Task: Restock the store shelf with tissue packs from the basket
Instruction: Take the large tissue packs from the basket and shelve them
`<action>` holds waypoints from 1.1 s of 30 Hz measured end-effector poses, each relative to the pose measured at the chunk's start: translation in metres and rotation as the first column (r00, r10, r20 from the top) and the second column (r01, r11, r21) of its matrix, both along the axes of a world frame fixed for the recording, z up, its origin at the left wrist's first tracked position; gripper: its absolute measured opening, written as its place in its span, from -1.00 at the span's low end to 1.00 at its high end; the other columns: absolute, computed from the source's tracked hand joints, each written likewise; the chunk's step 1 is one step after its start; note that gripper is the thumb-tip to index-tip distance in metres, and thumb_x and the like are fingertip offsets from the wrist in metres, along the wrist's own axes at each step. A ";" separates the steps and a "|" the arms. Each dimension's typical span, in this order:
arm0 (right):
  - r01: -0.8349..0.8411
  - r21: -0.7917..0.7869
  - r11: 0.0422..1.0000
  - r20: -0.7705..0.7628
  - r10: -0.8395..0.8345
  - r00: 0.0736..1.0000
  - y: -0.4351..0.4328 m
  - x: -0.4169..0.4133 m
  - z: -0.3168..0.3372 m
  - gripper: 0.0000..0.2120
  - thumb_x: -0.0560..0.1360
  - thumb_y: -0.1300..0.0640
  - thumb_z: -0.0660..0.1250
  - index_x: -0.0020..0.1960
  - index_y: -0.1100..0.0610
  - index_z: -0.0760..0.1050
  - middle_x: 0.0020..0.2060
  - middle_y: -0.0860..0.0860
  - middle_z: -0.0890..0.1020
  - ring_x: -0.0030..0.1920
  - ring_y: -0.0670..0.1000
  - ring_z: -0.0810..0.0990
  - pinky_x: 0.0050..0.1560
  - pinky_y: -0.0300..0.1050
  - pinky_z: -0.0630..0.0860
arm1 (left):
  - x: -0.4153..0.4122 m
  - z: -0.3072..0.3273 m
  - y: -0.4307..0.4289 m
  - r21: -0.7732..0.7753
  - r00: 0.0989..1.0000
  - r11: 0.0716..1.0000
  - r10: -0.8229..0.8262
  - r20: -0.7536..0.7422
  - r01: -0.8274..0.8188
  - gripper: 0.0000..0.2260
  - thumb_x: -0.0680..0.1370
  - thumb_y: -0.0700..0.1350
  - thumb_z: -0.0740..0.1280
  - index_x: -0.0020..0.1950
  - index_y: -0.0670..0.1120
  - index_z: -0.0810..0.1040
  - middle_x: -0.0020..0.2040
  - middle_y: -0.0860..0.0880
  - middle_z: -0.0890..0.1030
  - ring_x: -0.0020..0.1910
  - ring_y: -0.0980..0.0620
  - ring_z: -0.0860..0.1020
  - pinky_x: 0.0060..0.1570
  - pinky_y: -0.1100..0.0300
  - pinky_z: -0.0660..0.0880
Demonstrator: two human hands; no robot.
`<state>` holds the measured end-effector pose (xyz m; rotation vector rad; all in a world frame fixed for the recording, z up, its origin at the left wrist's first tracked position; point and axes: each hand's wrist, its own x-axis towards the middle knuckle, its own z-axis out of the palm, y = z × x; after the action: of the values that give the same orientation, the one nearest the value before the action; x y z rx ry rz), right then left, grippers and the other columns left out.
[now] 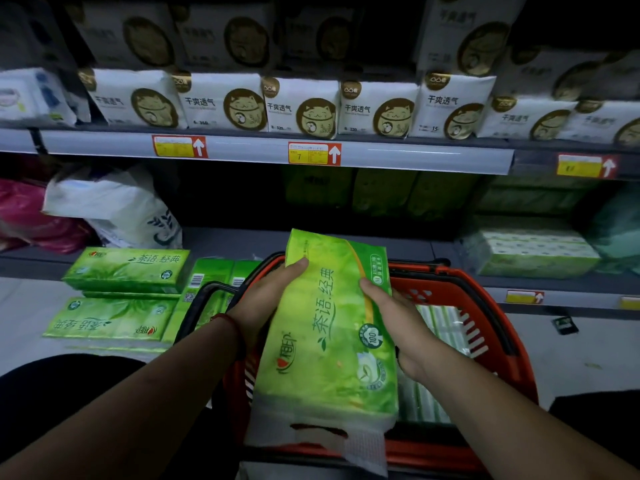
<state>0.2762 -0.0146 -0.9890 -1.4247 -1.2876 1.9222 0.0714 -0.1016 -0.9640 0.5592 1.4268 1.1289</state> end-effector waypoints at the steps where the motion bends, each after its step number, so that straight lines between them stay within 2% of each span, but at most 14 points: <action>1: 0.008 -0.004 1.000 -0.020 -0.008 1.000 0.001 -0.001 0.005 -0.55 0.51 -0.25 0.42 0.31 -0.05 0.55 0.07 -0.04 0.74 0.03 0.05 0.74 -0.06 -0.06 0.61 | 0.000 0.003 0.002 0.019 0.999 1.000 0.004 0.046 -0.005 -0.59 0.60 0.19 0.34 0.35 0.00 0.60 0.23 -0.13 0.69 0.20 -0.19 0.67 0.32 -0.21 0.50; 3: 0.005 -0.004 1.000 -0.054 -0.005 0.999 0.003 -0.001 0.011 -0.60 0.53 -0.23 0.41 0.28 -0.06 0.58 0.01 -0.03 0.77 -0.04 0.03 0.77 -0.14 -0.08 0.64 | -0.002 0.008 0.005 0.048 0.996 0.999 0.014 0.085 -0.018 -0.54 0.54 0.18 0.42 0.37 -0.01 0.57 0.23 -0.15 0.68 0.20 -0.23 0.66 0.33 -0.28 0.48; 4: 0.011 0.000 1.000 -0.064 -0.011 0.998 0.004 -0.002 0.014 -0.60 0.53 -0.22 0.42 0.28 -0.06 0.58 0.01 -0.02 0.77 -0.05 0.04 0.77 -0.10 -0.04 0.66 | -0.003 0.010 0.006 0.059 0.997 0.998 0.016 0.082 -0.021 -0.49 0.50 0.18 0.46 0.38 -0.01 0.56 0.23 -0.15 0.68 0.19 -0.24 0.66 0.31 -0.30 0.49; 7: 0.026 0.020 0.999 -0.111 -0.024 0.994 0.007 -0.004 0.024 -0.48 0.46 -0.30 0.45 0.34 -0.11 0.55 0.11 0.00 0.75 0.05 0.10 0.76 0.13 0.13 0.65 | -0.006 0.016 0.008 0.141 0.998 0.989 0.031 0.055 -0.039 -0.47 0.46 0.14 0.49 0.37 -0.05 0.57 0.23 -0.20 0.67 0.18 -0.30 0.65 0.27 -0.35 0.50; 9: 0.025 0.025 0.999 -0.156 -0.021 0.988 0.011 -0.003 0.030 -0.41 0.43 -0.34 0.45 0.38 -0.12 0.54 0.18 0.01 0.72 0.14 0.12 0.72 0.26 0.22 0.59 | -0.011 0.023 0.010 0.190 0.993 0.976 0.097 0.064 -0.107 -0.49 0.46 0.11 0.50 0.34 -0.07 0.59 0.23 -0.23 0.67 0.17 -0.31 0.65 0.25 -0.35 0.51; 13: 0.002 0.027 1.000 -0.228 0.004 0.974 0.020 0.000 0.046 -0.41 0.45 -0.37 0.41 0.35 -0.05 0.60 0.26 0.03 0.68 0.28 0.15 0.65 0.42 0.28 0.45 | -0.020 0.037 0.012 0.180 0.944 0.944 0.229 0.238 -0.275 -0.34 0.37 0.14 0.59 0.40 -0.08 0.56 0.32 -0.25 0.61 0.28 -0.33 0.59 0.30 -0.41 0.44; 15: -0.035 -0.017 0.999 -0.259 0.029 0.965 0.024 0.002 0.050 -0.42 0.49 -0.35 0.38 0.34 0.01 0.62 0.27 0.12 0.67 0.28 0.22 0.64 0.40 0.32 0.45 | -0.023 0.043 0.012 0.171 0.905 0.921 0.285 0.314 -0.350 -0.37 0.40 0.16 0.55 0.40 -0.09 0.56 0.32 -0.24 0.61 0.30 -0.33 0.58 0.33 -0.40 0.42; 17: -0.075 -0.078 0.994 -0.277 0.050 0.959 0.024 0.005 0.053 -0.39 0.50 -0.36 0.36 0.33 0.06 0.63 0.25 0.18 0.67 0.27 0.26 0.64 0.39 0.33 0.46 | -0.024 0.049 0.011 0.186 0.861 0.889 0.323 0.393 -0.418 -0.48 0.52 0.15 0.42 0.40 -0.09 0.57 0.30 -0.23 0.63 0.28 -0.30 0.59 0.35 -0.32 0.44; 20: -0.066 -0.114 0.991 -0.341 0.023 0.940 0.021 0.008 0.056 -0.40 0.49 -0.35 0.30 0.34 0.02 0.61 0.26 0.18 0.67 0.25 0.25 0.64 0.36 0.30 0.49 | -0.021 0.061 0.008 0.205 0.810 0.845 0.362 0.461 -0.494 -0.55 0.61 0.15 0.28 0.39 -0.06 0.56 0.25 -0.18 0.67 0.23 -0.25 0.63 0.31 -0.20 0.49; 23: -0.037 -0.165 0.986 -0.418 -0.036 0.908 0.016 0.005 0.057 -0.36 0.49 -0.38 0.28 0.40 0.01 0.54 0.29 0.22 0.63 0.21 0.30 0.67 0.26 0.32 0.55 | -0.017 0.065 0.007 0.153 0.753 0.805 0.443 0.486 -0.573 -0.59 0.58 0.19 0.29 0.31 -0.02 0.61 0.17 -0.13 0.72 0.14 -0.18 0.66 0.12 -0.07 0.55; 26: -0.105 -0.130 0.986 -0.463 0.033 0.886 0.009 -0.002 0.061 -0.27 0.45 -0.42 0.27 0.48 -0.03 0.45 0.32 0.20 0.62 0.21 0.26 0.68 0.11 0.24 0.62 | -0.018 0.059 0.009 0.089 0.724 0.779 0.527 0.445 -0.621 -0.50 0.49 0.23 0.39 0.35 0.02 0.58 0.16 -0.09 0.72 0.18 -0.18 0.64 0.03 -0.09 0.57; 28: -0.122 -0.074 0.990 -0.440 0.078 0.895 0.007 -0.008 0.061 -0.23 0.39 -0.40 0.41 0.48 -0.04 0.44 0.34 0.14 0.62 0.26 0.19 0.66 0.16 0.20 0.61 | -0.018 0.054 0.010 0.074 0.733 0.776 0.555 0.393 -0.627 -0.46 0.44 0.22 0.45 0.37 0.05 0.54 0.19 -0.08 0.71 0.19 -0.17 0.64 -0.03 -0.11 0.60; 31: -0.111 -0.038 0.993 -0.424 0.085 0.902 0.007 -0.011 0.054 -0.09 0.24 -0.28 0.65 0.49 -0.05 0.42 0.39 0.02 0.60 0.38 0.10 0.58 0.44 0.25 0.43 | -0.015 0.049 0.009 0.078 0.785 0.828 0.490 0.380 -0.555 -0.21 0.27 0.18 0.57 0.46 0.03 0.45 0.25 -0.09 0.68 0.22 -0.18 0.63 -0.10 -0.15 0.65; 33: -0.028 -0.028 0.999 -0.401 0.014 0.916 0.011 -0.009 0.047 -0.10 0.25 -0.15 0.70 0.48 -0.03 0.41 0.37 0.01 0.61 0.38 0.10 0.57 0.45 0.27 0.42 | -0.011 0.047 0.011 0.090 0.817 0.858 0.442 0.370 -0.505 -0.13 0.20 0.14 0.61 0.47 0.02 0.41 0.28 -0.10 0.66 0.23 -0.20 0.63 -0.09 -0.17 0.66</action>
<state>0.2677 -0.0032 -0.9424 -0.9587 -1.0811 2.1177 0.0605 -0.0911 -0.9170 0.1105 1.1914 1.6847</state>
